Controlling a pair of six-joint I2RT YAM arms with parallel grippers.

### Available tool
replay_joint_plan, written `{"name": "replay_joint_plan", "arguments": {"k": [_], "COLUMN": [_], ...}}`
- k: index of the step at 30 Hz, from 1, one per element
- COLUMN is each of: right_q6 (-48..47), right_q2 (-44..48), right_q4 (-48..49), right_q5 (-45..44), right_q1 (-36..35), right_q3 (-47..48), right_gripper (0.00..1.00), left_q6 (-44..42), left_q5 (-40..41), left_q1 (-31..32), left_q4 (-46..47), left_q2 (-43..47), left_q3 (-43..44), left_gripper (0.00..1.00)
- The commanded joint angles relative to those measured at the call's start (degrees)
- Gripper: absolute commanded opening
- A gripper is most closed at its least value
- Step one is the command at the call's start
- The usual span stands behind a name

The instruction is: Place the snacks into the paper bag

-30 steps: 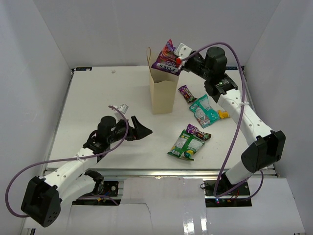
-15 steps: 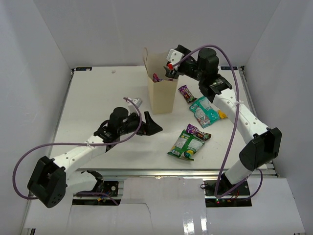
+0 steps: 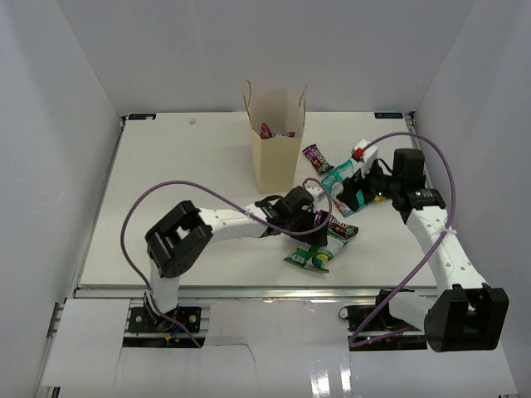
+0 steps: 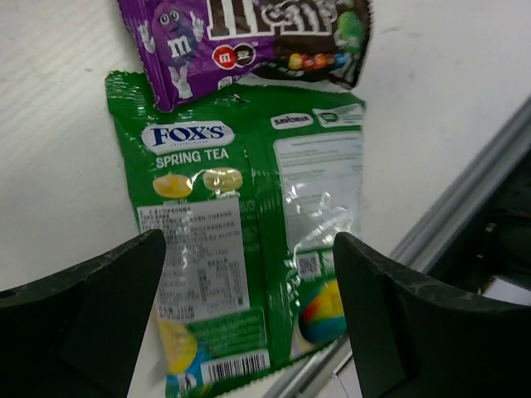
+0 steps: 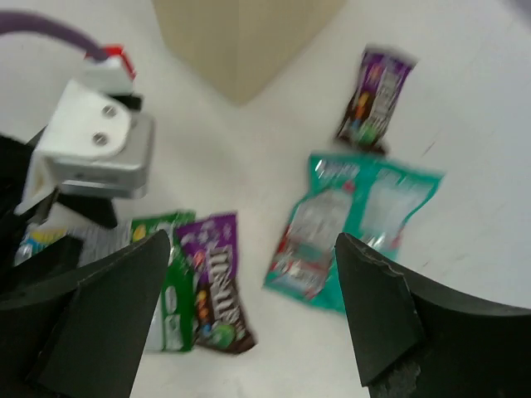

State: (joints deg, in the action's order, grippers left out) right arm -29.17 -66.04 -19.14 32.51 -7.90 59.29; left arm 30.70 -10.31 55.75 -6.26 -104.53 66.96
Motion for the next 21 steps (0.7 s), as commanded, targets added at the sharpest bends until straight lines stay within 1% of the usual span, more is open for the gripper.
{"name": "replay_joint_plan", "arguments": {"k": [1,2,4,6,10,11,13,14,16,17,20,21], "right_q6": [2.36,2.36,2.45,3.06,3.33,3.33,3.42,3.50,3.68,3.94,4.21,4.29], "right_q2": [3.71,5.73,7.59,8.47,8.30,8.12,7.77,7.68,7.33,7.24,7.33,7.59], "right_q4": [-7.49,-7.93,-8.72,-8.64,-8.11,-8.02,-8.02,-7.94,-7.85,-7.85,-8.02,-8.20], "right_q5": [3.43,3.44,3.17,3.00,3.17,3.61,4.05,4.14,4.31,4.40,4.49,4.49], "right_q1": [5.07,5.70,6.23,6.49,6.58,6.58,6.58,6.58,6.67,6.67,6.85,6.93], "right_q3": [-8.82,-11.71,-13.58,-15.25,-15.78,-15.78,-15.52,-15.43,-14.82,-14.55,-13.67,-13.41], "right_gripper": [0.86,0.86,0.86,0.86,0.86,0.86,0.86,0.86,0.86,0.86,0.86,0.86], "left_q6": [-2.13,-2.13,-1.78,-1.35,-0.64,-0.47,-0.20,-0.20,0.06,0.06,-0.37,-1.25], "left_q5": [6.78,8.10,8.81,8.73,6.97,6.79,6.18,6.00,5.30,5.12,6.78,7.83], "left_q1": [1.73,1.82,2.00,2.09,2.17,2.26,2.61,2.79,2.88,3.05,3.14,3.14], "left_q4": [-11.65,-13.32,-17.11,-18.86,-19.31,-19.31,-19.31,-19.23,-19.23,-19.23,-19.14,-19.05], "left_q2": [-7.51,-9.18,-12.18,-13.15,-13.07,-12.98,-12.98,-13.07,-13.15,-13.07,-9.83,-6.07], "left_q3": [8.43,12.71,16.43,17.15,15.57,15.14,14.87,14.78,14.69,14.52,13.20,12.15], "left_gripper": [0.91,0.91,0.86,0.79,0.68,0.62,0.54,0.42,0.29,0.19,0.08,0.04]}}
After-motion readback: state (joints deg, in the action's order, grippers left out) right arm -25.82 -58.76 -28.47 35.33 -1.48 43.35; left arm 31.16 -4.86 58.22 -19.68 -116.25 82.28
